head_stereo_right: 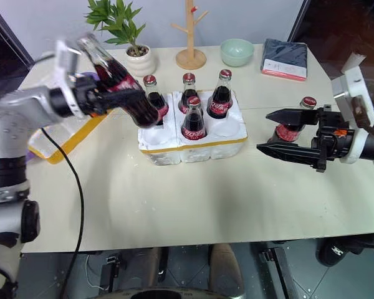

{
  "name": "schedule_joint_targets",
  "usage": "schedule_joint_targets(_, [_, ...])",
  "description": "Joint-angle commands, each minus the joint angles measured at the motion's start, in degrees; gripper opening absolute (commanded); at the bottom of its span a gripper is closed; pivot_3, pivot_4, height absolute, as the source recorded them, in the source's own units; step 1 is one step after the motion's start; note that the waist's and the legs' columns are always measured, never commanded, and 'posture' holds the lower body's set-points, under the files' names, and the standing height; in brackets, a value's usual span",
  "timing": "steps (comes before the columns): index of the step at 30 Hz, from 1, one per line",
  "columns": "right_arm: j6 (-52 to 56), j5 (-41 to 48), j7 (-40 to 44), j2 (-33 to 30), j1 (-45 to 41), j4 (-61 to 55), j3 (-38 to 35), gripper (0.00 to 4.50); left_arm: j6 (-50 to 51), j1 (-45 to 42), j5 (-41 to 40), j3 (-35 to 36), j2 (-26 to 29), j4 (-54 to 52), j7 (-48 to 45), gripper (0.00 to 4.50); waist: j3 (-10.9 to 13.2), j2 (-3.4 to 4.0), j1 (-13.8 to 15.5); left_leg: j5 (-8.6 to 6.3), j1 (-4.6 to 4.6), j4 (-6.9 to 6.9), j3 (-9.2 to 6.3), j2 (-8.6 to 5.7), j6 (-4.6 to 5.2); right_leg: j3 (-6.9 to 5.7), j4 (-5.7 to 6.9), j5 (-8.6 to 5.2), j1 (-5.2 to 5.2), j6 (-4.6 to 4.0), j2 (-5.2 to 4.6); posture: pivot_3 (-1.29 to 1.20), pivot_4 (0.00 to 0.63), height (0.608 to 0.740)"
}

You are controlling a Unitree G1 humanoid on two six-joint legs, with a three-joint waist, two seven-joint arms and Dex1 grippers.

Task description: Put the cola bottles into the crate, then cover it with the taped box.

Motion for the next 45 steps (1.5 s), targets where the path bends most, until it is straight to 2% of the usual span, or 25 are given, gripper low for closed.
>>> schedule_joint_targets(1, [0.2,1.7,-1.3,0.6,1.2,-2.4,-4.0,4.50,-8.7,-1.8,6.4,-4.5,-0.4,1.0,-4.8,2.76,0.0,-0.01,0.2,0.00,-0.01,0.01,0.00,0.00,0.00,0.00,-0.01,0.00,0.01,0.00,0.00,0.00,0.150,0.739])
schedule_joint_targets(8, [0.1,2.0,-3.1,1.7,4.0,-3.6,-5.5,4.50,-19.0,-1.2,15.8,-12.1,-3.1,3.9,-9.3,2.76,0.0,-0.01,0.3,0.00,-0.02,0.03,0.00,0.00,0.00,0.01,-0.01,0.00,0.01,0.00,0.00,0.00,0.150,0.739])
schedule_joint_targets(13, [-0.4,1.7,-3.8,2.2,4.5,-3.7,-5.2,4.50,-24.5,0.5,22.9,-15.7,-6.6,6.5,-6.8,2.76,0.0,0.00,0.4,0.00,-0.01,0.05,0.00,0.00,0.00,0.02,0.00,0.00,0.04,0.00,0.00,0.00,0.150,0.739])
schedule_joint_targets(15, [-0.4,1.9,-4.1,2.3,4.6,-3.8,-5.2,4.50,-25.8,0.8,24.7,-15.7,-7.7,7.3,-5.3,3.79,0.0,0.01,0.8,0.00,0.01,0.07,-0.02,-0.01,0.01,0.01,-0.01,0.00,0.09,0.00,0.00,0.00,0.150,0.739])
schedule_joint_targets(17, [-0.3,2.0,-4.3,2.4,4.6,-3.9,-5.3,4.50,-26.2,0.9,25.7,-15.1,-8.0,7.5,-4.6,4.46,0.0,0.02,1.1,0.00,0.06,0.16,-0.02,-0.02,0.01,0.01,-0.03,0.01,0.21,0.02,0.00,0.00,0.150,0.739])
schedule_joint_targets(19, [-0.5,1.4,-4.6,2.5,5.6,-4.2,-6.0,4.50,-25.4,1.4,25.4,-13.7,-7.5,6.0,-4.4,4.46,0.0,0.02,1.3,0.00,0.06,0.27,-0.02,-0.02,0.01,0.01,-0.06,0.03,0.28,0.05,0.00,0.00,0.150,0.739])
schedule_joint_targets(21, [-1.2,-0.2,-5.6,2.9,7.4,-4.7,-6.9,4.50,-23.0,2.0,23.0,-11.1,-6.5,3.1,-4.7,4.46,0.0,0.02,1.3,0.00,0.06,0.30,-0.03,-0.02,0.01,0.01,-0.06,0.03,0.28,0.06,0.00,0.00,0.150,0.739])
schedule_joint_targets(24, [-3.1,-4.6,-9.6,4.7,11.4,-5.8,-8.9,4.50,-14.7,3.0,15.3,-5.0,-3.2,-4.5,-6.2,4.46,0.0,0.00,1.2,-0.02,0.04,0.28,-0.04,-0.01,0.04,0.01,-0.02,0.03,0.24,0.06,0.00,0.00,0.150,0.739])
schedule_joint_targets(31, [-3.0,-10.1,-18.8,11.7,22.7,-10.0,-14.3,4.50,9.7,3.8,-11.9,10.4,9.8,-20.7,-11.3,4.46,0.0,0.02,0.3,-0.03,0.08,0.16,-0.07,0.00,0.06,0.01,0.13,0.02,0.17,0.05,0.00,0.00,0.150,0.739])
schedule_joint_targets(34, [-3.1,-12.0,-24.1,14.6,23.0,-10.1,-13.0,4.50,14.1,3.3,-18.6,12.4,11.6,-22.9,-10.5,4.46,0.0,0.04,0.3,-0.03,0.23,0.17,-0.07,0.00,0.06,0.01,0.12,0.01,0.32,0.04,0.00,0.00,0.150,0.739])
schedule_joint_targets(37, [-3.6,-14.7,-31.9,19.0,18.1,-7.1,-8.4,4.50,11.6,3.2,-15.9,7.5,8.8,-24.9,-7.3,4.46,-0.1,-0.03,0.2,-0.03,0.48,0.21,-0.06,0.00,0.06,0.01,0.00,-0.12,0.62,-0.20,0.00,0.00,0.150,0.739])
schedule_joint_targets(45, [-5.1,-20.2,-40.3,24.1,8.5,1.7,-2.2,4.50,5.8,2.6,-10.6,-1.4,4.3,-26.2,-6.7,4.46,-0.1,0.00,0.2,-0.03,0.52,0.01,-0.03,-0.01,0.06,0.03,-0.11,0.00,0.61,-0.01,0.00,0.00,0.150,0.739])
